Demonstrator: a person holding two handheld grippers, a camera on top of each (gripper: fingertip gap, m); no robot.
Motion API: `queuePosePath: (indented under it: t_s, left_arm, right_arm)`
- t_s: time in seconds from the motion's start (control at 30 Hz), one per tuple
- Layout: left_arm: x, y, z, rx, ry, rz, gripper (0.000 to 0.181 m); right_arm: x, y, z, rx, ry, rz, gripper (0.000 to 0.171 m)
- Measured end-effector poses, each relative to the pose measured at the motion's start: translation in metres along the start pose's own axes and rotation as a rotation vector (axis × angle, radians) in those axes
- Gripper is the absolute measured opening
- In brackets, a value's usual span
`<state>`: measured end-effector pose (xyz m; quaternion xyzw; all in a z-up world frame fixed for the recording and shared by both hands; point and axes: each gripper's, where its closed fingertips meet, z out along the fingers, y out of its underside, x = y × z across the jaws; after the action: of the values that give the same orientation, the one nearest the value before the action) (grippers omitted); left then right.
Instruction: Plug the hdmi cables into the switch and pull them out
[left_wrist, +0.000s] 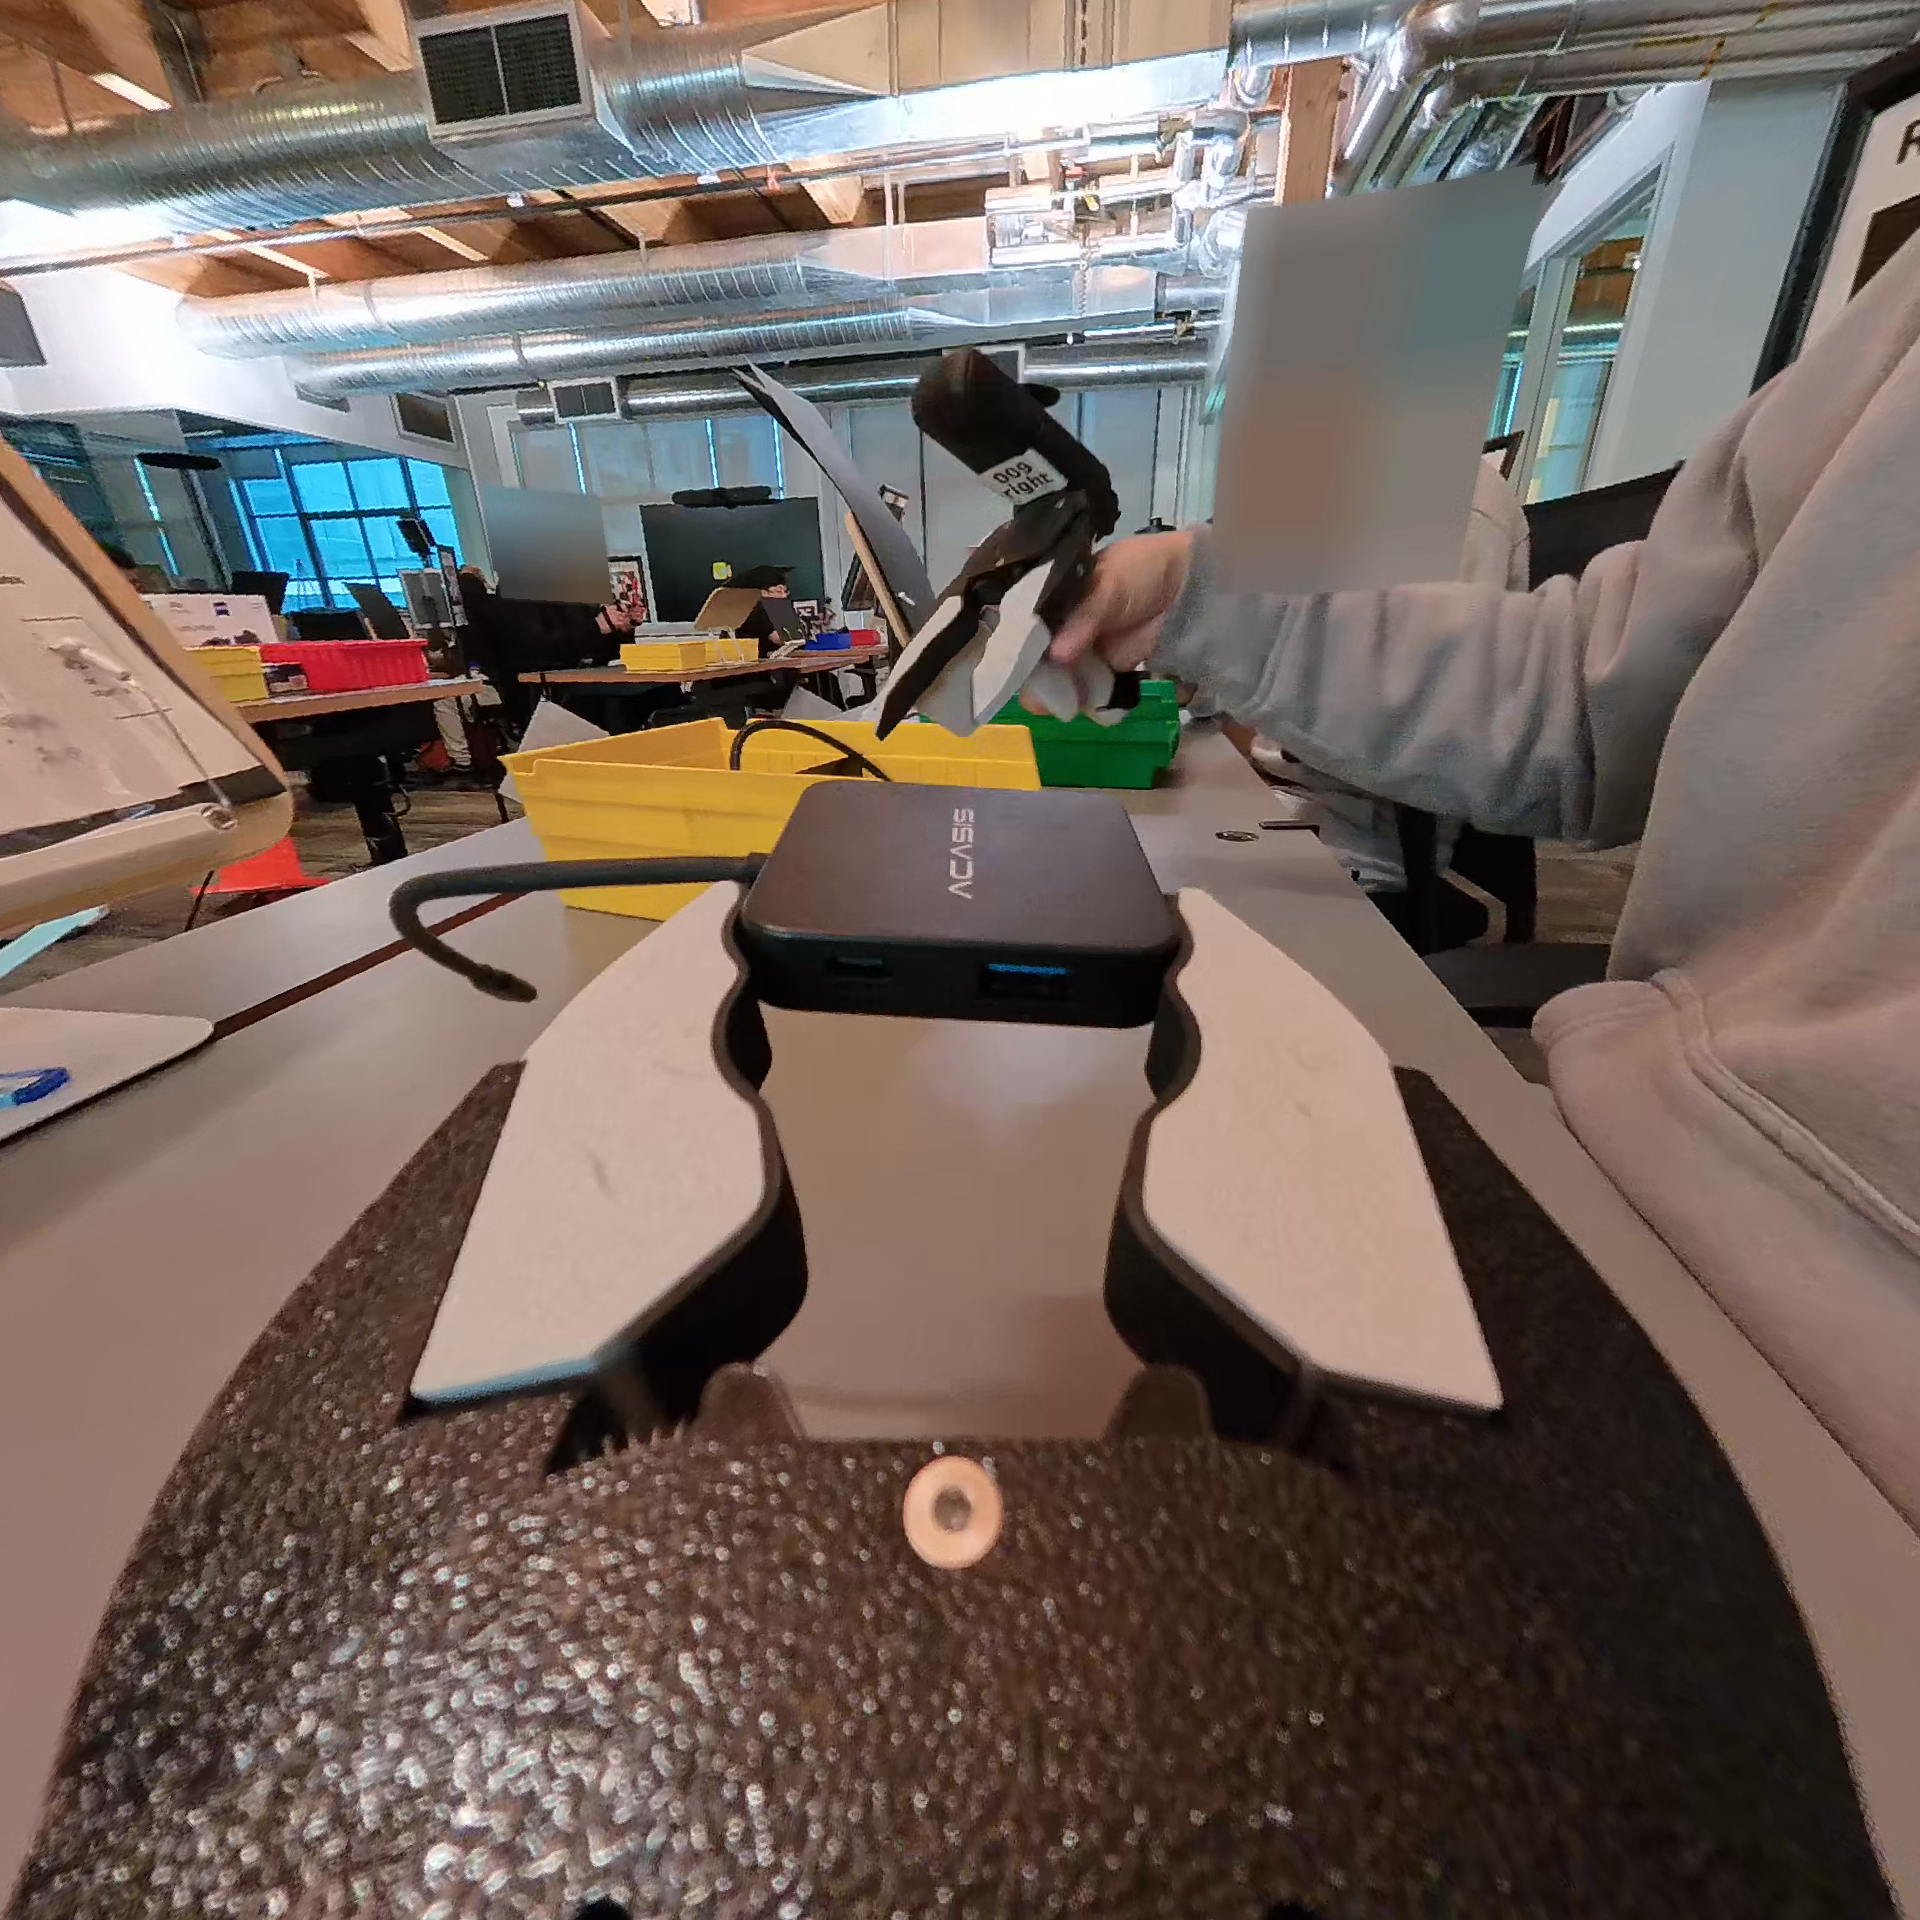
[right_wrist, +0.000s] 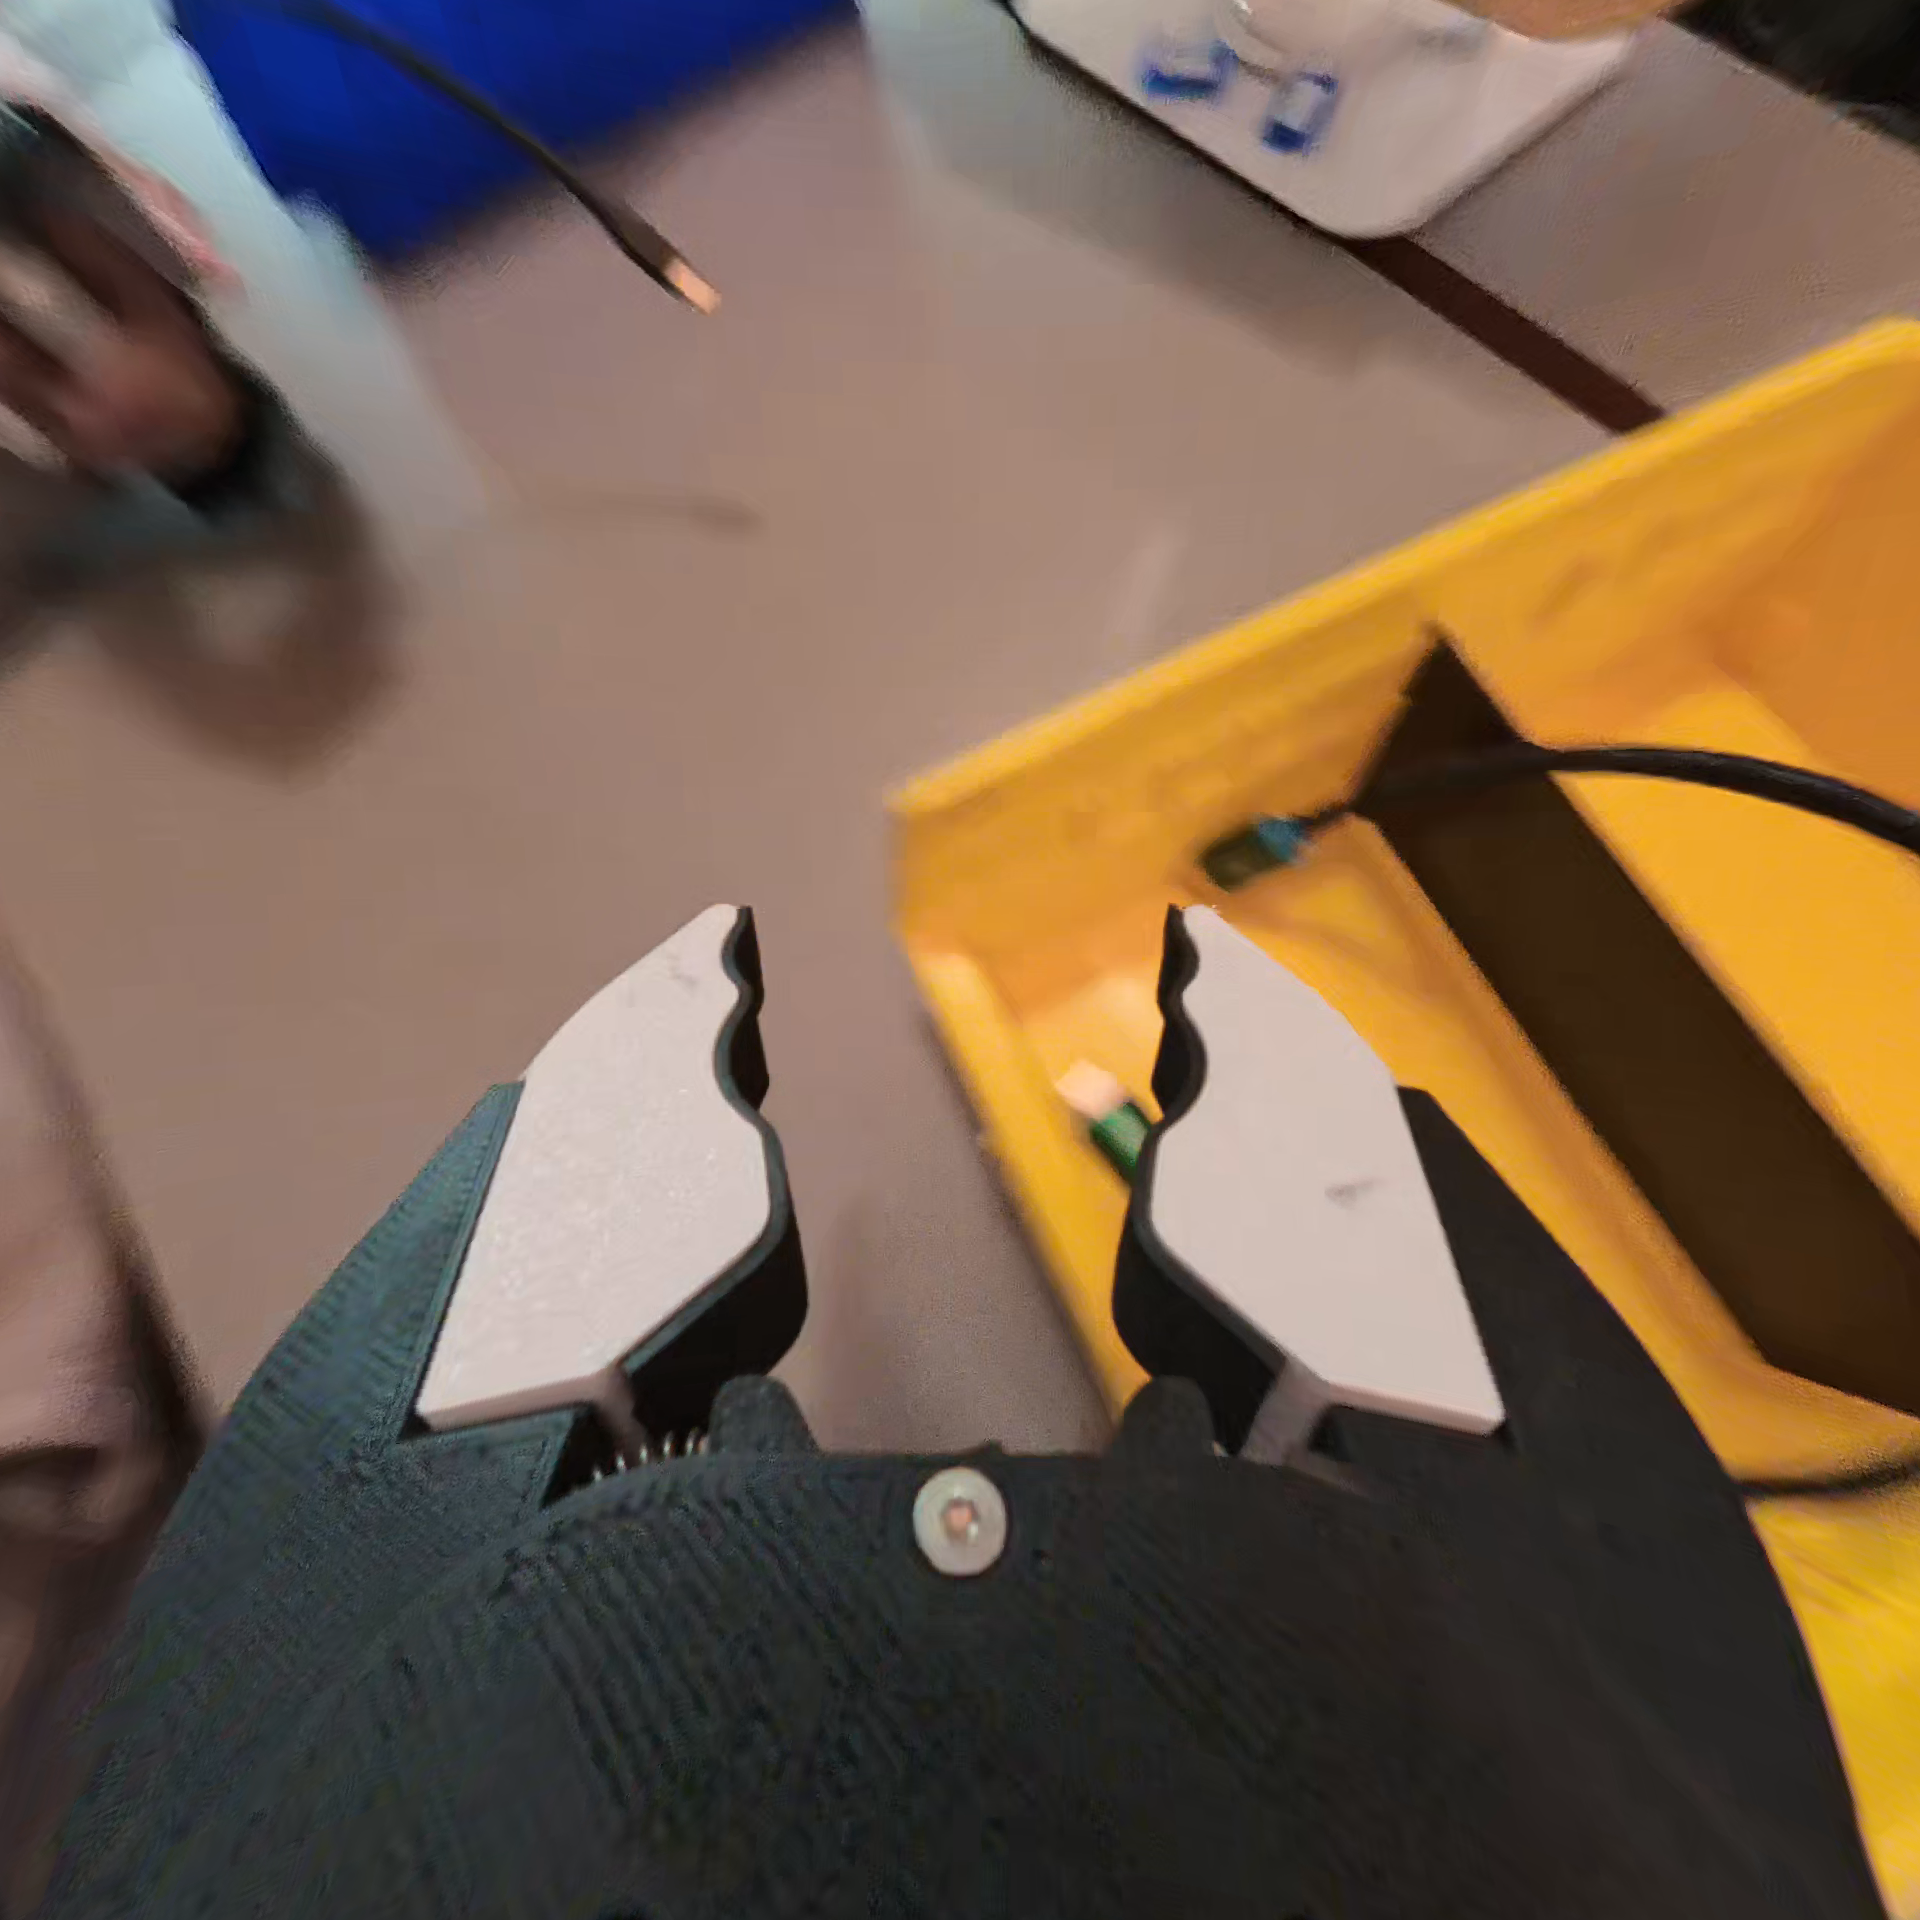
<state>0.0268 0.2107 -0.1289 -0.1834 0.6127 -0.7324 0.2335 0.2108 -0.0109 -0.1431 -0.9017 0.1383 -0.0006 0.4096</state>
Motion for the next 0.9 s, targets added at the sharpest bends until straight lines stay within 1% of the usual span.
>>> queuePosePath:
  t_s: [0.1, 0.17, 0.23, 0.27, 0.3, 0.33, 0.4, 0.43, 0.47, 0.5, 0.53, 0.57, 0.67, 0.73, 0.77, 0.83, 0.87, 0.9]
  left_arm:
    - [0.005, 0.001, 0.014, -0.007, 0.041, 0.009, 0.071]
    - [0.011, 0.001, 0.026, -0.009, 0.07, 0.023, 0.071]
    - [0.017, 0.002, 0.037, -0.013, 0.093, 0.039, 0.071]
    - [0.02, 0.003, 0.042, -0.015, 0.101, 0.048, 0.071]
    - [0.023, 0.005, 0.046, -0.022, 0.11, 0.056, 0.071]
    - [0.025, 0.008, 0.049, -0.035, 0.114, 0.063, 0.071]
    - [0.028, 0.013, 0.054, -0.055, 0.115, 0.073, 0.071]
    - [0.029, 0.014, 0.056, -0.057, 0.117, 0.074, 0.071]
    - [0.03, 0.015, 0.057, -0.059, 0.117, 0.077, 0.071]
    - [0.03, 0.015, 0.058, -0.061, 0.117, 0.08, 0.071]
    - [0.03, 0.016, 0.058, -0.067, 0.113, 0.086, 0.071]
    - [0.029, 0.017, 0.058, -0.07, 0.105, 0.095, 0.071]
    - [0.028, 0.018, 0.06, -0.086, 0.088, 0.106, 0.071]
    - [0.028, 0.014, 0.062, -0.051, 0.081, 0.077, 0.073]
    - [0.027, 0.009, 0.061, -0.019, 0.069, 0.056, 0.078]
    - [0.022, -0.001, 0.056, 0.035, 0.039, 0.02, 0.087]
    - [0.019, -0.004, 0.053, 0.045, 0.023, 0.008, 0.087]
    - [0.015, -0.004, 0.049, 0.043, 0.005, 0.002, 0.086]
  right_arm:
    - [-0.077, -0.022, 0.025, 0.062, -0.222, 0.132, 0.081]
    - [-0.129, -0.029, 0.048, 0.074, -0.389, 0.214, 0.083]
    - [-0.176, -0.042, 0.065, 0.095, -0.598, 0.379, 0.091]
    - [-0.19, -0.05, 0.072, 0.112, -0.685, 0.485, 0.085]
    - [-0.2, -0.057, 0.079, 0.125, -0.753, 0.579, 0.076]
    - [-0.206, -0.063, 0.084, 0.137, -0.806, 0.645, 0.073]
    - [-0.213, -0.064, 0.096, 0.121, -0.838, 0.689, 0.075]
    - [-0.216, -0.064, 0.101, 0.107, -0.831, 0.684, 0.081]
    - [-0.219, -0.064, 0.103, 0.103, -0.832, 0.676, 0.077]
    - [-0.221, -0.066, 0.104, 0.11, -0.835, 0.663, 0.06]
    - [-0.223, -0.069, 0.102, 0.125, -0.858, 0.647, 0.028]
    - [-0.225, -0.071, 0.099, 0.134, -0.892, 0.646, 0.017]
    - [-0.222, -0.071, 0.099, 0.116, -0.886, 0.635, 0.017]
    - [-0.22, -0.071, 0.096, 0.1, -0.892, 0.637, 0.015]
    - [-0.217, -0.072, 0.093, 0.101, -0.89, 0.607, 0.014]
    - [-0.197, -0.083, 0.078, 0.141, -0.841, 0.573, 0.013]
    - [-0.181, -0.089, 0.067, 0.163, -0.798, 0.535, 0.013]
    - [-0.159, -0.093, 0.056, 0.174, -0.717, 0.473, 0.014]
